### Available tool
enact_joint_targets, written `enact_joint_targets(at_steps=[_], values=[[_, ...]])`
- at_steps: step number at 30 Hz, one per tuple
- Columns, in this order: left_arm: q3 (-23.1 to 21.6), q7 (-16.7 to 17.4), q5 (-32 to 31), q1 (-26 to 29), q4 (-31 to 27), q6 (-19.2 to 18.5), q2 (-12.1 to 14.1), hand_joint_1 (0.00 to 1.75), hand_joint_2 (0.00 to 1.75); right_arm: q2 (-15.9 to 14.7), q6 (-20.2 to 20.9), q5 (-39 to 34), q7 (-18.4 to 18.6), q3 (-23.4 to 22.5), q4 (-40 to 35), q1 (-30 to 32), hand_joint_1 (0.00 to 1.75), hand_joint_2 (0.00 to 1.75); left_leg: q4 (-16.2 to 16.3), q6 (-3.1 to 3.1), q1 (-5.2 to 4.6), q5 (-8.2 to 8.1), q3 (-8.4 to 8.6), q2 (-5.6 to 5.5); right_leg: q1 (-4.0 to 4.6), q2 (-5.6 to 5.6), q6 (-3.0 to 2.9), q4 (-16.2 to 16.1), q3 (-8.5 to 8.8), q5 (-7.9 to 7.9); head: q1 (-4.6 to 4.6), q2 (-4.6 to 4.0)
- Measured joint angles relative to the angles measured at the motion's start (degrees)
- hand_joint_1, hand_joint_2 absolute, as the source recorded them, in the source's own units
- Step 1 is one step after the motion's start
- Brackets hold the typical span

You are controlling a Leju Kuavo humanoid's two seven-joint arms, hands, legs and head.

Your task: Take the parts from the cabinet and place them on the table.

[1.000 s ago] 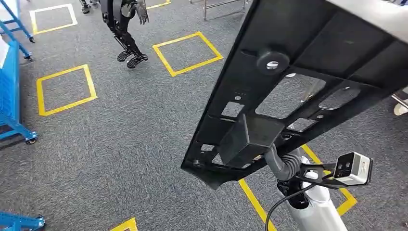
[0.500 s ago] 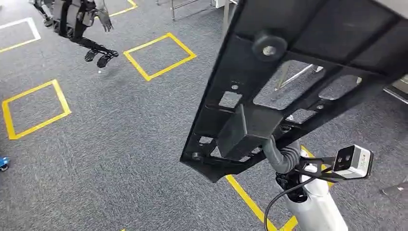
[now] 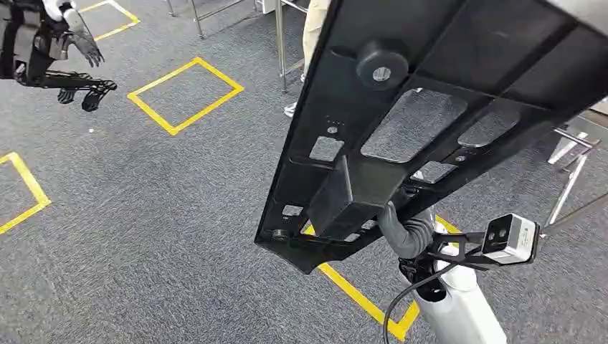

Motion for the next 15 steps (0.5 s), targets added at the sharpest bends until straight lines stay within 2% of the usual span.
enact_joint_targets(at_steps=[1, 2, 3, 4, 5, 6, 7, 8, 9, 10, 12, 14, 15], values=[[0.04, -0.04, 0.0, 0.12, 0.0, 0.0, 0.02, 0.0, 1.75, -0.02, -0.27, 0.0, -0.02, 0.09, -0.11, -0.26, 1.75, 1.75, -0.19, 0.45, -0.05, 0.01, 0.12, 0.63, 0.06, -2.82, 0.14, 2.8, -1.41, -1.93, 0.73, 0.0], [0.13, -0.09, -0.04, 0.31, 0.0, 0.0, 0.06, 0.0, 1.75, -0.02, -0.51, -0.18, -0.11, 0.15, -0.22, -0.25, 1.75, 1.75, -0.19, 0.54, -0.15, -0.05, 0.13, 1.36, -0.01, -4.38, 0.41, 7.58, -3.77, -4.35, 0.75, 0.0], [0.22, -0.11, -0.04, 0.38, 0.0, -0.04, 0.11, 0.0, 1.75, -0.04, -0.61, -0.44, -0.13, 0.24, -0.22, -0.09, 1.75, 1.75, -0.18, 0.64, -0.23, -0.13, 0.13, 2.08, -0.14, -4.98, 0.59, 12.2, -6.09, -6.28, 0.79, 0.0], [0.33, -0.11, -0.04, 0.45, 0.0, -0.04, 0.17, 0.0, 1.75, -0.07, -0.66, -0.63, -0.2, 0.31, -0.22, 0.06, 1.75, 1.75, -0.15, 0.68, -0.27, -0.23, 0.1, 2.83, -0.32, -5.24, 0.78, 15.98, -8.1, -7.45, 0.77, -0.02], [0.46, -0.11, 0.0, 0.48, 0.0, -0.02, 0.2, 0.0, 1.75, -0.11, -0.79, -0.83, -0.24, 0.39, -0.22, 0.24, 1.75, 1.75, -0.1, 0.62, -0.27, -0.3, 0.11, 3.51, -0.47, -5.38, 0.92, 17.32, -8.91, -7.23, 0.77, 0.0], [0.63, -0.11, 0.07, 0.47, 0.0, 0.02, 0.2, 0.0, 1.75, -0.24, -0.77, -1.05, -0.26, 0.46, -0.22, 0.37, 1.75, 1.75, -0.03, 0.51, -0.26, -0.44, 0.17, 4.14, -0.57, -5.55, 1.05, 15.74, -8.19, -5.75, 0.82, 0.0], [0.87, -0.11, 0.19, 0.4, 0.0, 0.11, 0.2, 0.0, 1.75, -0.33, -0.75, -1.29, -0.31, 0.57, -0.22, 0.33, 1.75, 1.75, 0.14, 0.34, -0.25, -0.62, 0.26, 4.77, -0.67, -6.02, 1.06, 11.27, -5.86, -3.19, 0.79, 0.0], [0.96, -0.11, 0.35, 0.34, 0.0, 0.22, 0.2, 0.0, 1.75, -0.33, -0.57, -1.51, -0.31, 0.66, -0.22, 0.15, 1.75, 1.75, 0.33, 0.17, -0.24, -0.88, 0.39, 5.39, -0.68, -6.99, 0.95, 5.42, -2.78, -0.6, 0.82, 0.0], [1.05, -0.11, 0.39, 0.32, 0.0, 0.35, 0.2, 0.0, 1.75, -0.33, -0.37, -1.72, -0.31, 0.74, -0.22, -0.15, 1.75, 1.75, 0.55, -0.11, -0.31, -1.14, 0.56, 5.84, -0.5, -9.04, 0.68, 0.66, -0.11, 0.97, 0.82, 0.0], [1.18, -0.11, 0.53, 0.3, 0.0, 0.46, 0.2, 0.0, 1.75, -0.33, -0.33, -1.95, -0.31, 0.85, -0.18, -0.48, 1.75, 1.75, 0.68, -0.5, -0.75, -1.45, 0.65, 6.3, 0.12, -10.74, -0.04, -0.35, 0.36, 0.12, 0.75, 0.0], [1.4, -0.17, 0.54, 0.22, 0.0, 0.59, 0.2, 0.0, 1.75, -0.33, -0.18, -2.42, -0.29, 1.07, -0.05, -1.1, 1.75, 1.75, 0.7, -1.15, -0.73, -1.66, 0.87, 7.18, 0.18, -9.32, -0.52, -0.55, 0.08, 0.37, 0.66, 0.0], [1.51, -0.15, 0.55, 0.0, 0.0, 0.59, 0.2, 0.0, 1.75, -0.35, -0.11, -2.67, -0.26, 1.18, -0.02, -1.28, 1.75, 1.75, 0.36, -1.85, -0.68, -1.79, 1.54, 8.5, 0.21, -7.93, -1.3, -0.96, 0.16, 0.57, 0.73, 0.0], [1.57, -0.17, 0.57, -0.04, 0.0, 0.59, 0.2, 0.0, 1.75, -0.35, -0.09, -2.8, -0.24, 1.25, -0.02, -1.3, 1.75, 1.75, 0.88, -2.23, -0.33, -2.38, 1.52, 6.81, -0.37, -7.46, -1.63, -1.44, 0.64, 0.89, 0.6, -0.02]])
